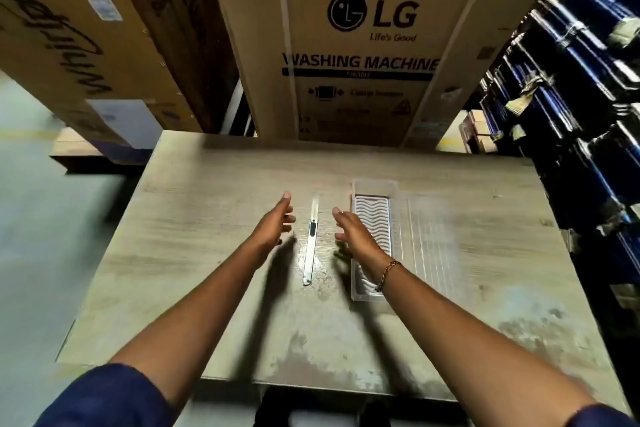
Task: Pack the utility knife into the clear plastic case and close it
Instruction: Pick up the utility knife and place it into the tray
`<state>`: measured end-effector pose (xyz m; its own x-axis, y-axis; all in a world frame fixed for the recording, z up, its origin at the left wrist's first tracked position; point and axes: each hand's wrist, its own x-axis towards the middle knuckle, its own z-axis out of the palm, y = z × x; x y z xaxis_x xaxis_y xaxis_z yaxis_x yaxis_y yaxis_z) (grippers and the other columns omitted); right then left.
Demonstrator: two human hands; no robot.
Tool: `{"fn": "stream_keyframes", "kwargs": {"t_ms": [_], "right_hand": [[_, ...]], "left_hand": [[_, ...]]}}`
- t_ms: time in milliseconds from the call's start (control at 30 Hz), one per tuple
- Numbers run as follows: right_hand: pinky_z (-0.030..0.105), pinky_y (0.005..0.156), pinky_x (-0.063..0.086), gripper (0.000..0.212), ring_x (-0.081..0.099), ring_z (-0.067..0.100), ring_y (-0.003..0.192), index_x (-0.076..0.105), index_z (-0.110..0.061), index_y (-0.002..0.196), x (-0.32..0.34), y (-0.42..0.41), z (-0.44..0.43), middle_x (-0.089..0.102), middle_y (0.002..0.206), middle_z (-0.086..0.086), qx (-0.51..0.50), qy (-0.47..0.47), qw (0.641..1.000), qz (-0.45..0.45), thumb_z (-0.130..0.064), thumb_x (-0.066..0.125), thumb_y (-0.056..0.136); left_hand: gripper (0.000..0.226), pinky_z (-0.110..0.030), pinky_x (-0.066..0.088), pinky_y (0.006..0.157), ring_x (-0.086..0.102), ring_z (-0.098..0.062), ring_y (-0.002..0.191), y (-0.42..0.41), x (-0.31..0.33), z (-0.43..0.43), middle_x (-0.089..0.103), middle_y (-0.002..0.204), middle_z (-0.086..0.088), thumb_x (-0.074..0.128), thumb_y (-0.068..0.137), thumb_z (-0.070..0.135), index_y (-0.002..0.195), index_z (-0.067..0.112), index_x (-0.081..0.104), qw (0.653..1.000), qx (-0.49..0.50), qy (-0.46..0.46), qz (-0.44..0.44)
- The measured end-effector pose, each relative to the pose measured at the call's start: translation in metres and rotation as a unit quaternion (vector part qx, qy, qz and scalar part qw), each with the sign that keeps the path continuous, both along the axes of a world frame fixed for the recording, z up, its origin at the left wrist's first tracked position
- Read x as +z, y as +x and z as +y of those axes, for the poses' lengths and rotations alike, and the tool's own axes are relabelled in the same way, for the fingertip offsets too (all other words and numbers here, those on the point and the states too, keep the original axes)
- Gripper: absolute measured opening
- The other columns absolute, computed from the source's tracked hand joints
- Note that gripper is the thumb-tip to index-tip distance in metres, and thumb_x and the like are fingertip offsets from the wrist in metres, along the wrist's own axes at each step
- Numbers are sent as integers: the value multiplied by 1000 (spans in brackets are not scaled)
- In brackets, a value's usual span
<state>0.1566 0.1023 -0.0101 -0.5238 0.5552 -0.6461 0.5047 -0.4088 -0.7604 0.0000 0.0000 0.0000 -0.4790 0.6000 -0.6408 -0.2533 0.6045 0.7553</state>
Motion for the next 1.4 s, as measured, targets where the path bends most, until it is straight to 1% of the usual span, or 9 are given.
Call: {"fn": "stream_keyframes", "kwargs": {"t_ms": [233,333,467,533,600,767,1033,1167,1400], "right_hand": [[30,72,42,49,51,9,87,55,-23,119,-32,-8,-34,52,99,-7,-60,-124,991,-5,-64,47,94],[28,66,39,37,49,7,81,54,-26,116,-37,-13,-40,51,93,-10,-72,-136,988,-15,-58,46,97],[32,68,43,21,56,16,83,62,-19,101,-48,-21,-43,68,98,10,-58,-79,994,-40,-39,58,93],[38,78,51,8,63,19,85,61,-20,97,-56,-25,-46,69,93,6,-59,-44,995,-61,-23,65,90],[47,92,55,33,69,25,95,66,-17,108,-71,-29,-44,74,102,6,-50,-18,995,-88,-27,69,76],[39,73,55,33,65,22,80,70,-20,103,-79,-31,-39,76,101,12,-67,-12,992,-104,-24,61,72],[26,50,49,16,62,21,72,68,-16,91,-60,-34,-37,78,96,20,-77,-64,992,-76,-10,54,85],[20,38,45,19,58,17,61,64,-16,83,-57,-32,-32,66,81,13,-87,-83,991,-57,-3,52,90],[29,51,54,19,64,17,68,67,-12,102,-45,-31,-27,67,85,9,-96,-94,991,-24,-7,53,91]], "left_hand": [[53,-28,39,62,58,-14,72,18,-27,-10,62,93,-2,36,98,64,108,16,58,991,82,-19,-100],[48,-29,35,60,54,-14,66,23,-36,-12,61,84,1,39,97,64,101,19,57,989,93,-18,-115],[38,-30,36,62,50,-16,68,27,-51,-10,55,78,0,44,99,56,87,21,56,991,86,-25,-101],[42,-31,33,60,44,-16,63,27,-57,-7,49,69,1,46,99,53,69,24,51,994,69,-26,-77],[48,-31,32,57,39,-14,57,26,-64,-5,47,63,3,48,99,51,59,24,48,997,38,-35,-54],[30,-32,41,71,57,-15,74,23,-73,-2,64,86,0,51,100,40,80,21,61,997,37,-44,-44],[25,-38,50,75,62,-24,72,24,-77,6,69,73,-7,56,91,18,72,11,70,997,48,-49,-24],[17,-40,57,76,68,-26,78,22,-81,6,77,89,-17,59,82,7,86,4,75,997,52,-60,-19],[27,-27,53,65,69,-24,76,21,-75,9,77,93,-14,57,79,-9,88,11,72,995,83,-46,-8]]}}
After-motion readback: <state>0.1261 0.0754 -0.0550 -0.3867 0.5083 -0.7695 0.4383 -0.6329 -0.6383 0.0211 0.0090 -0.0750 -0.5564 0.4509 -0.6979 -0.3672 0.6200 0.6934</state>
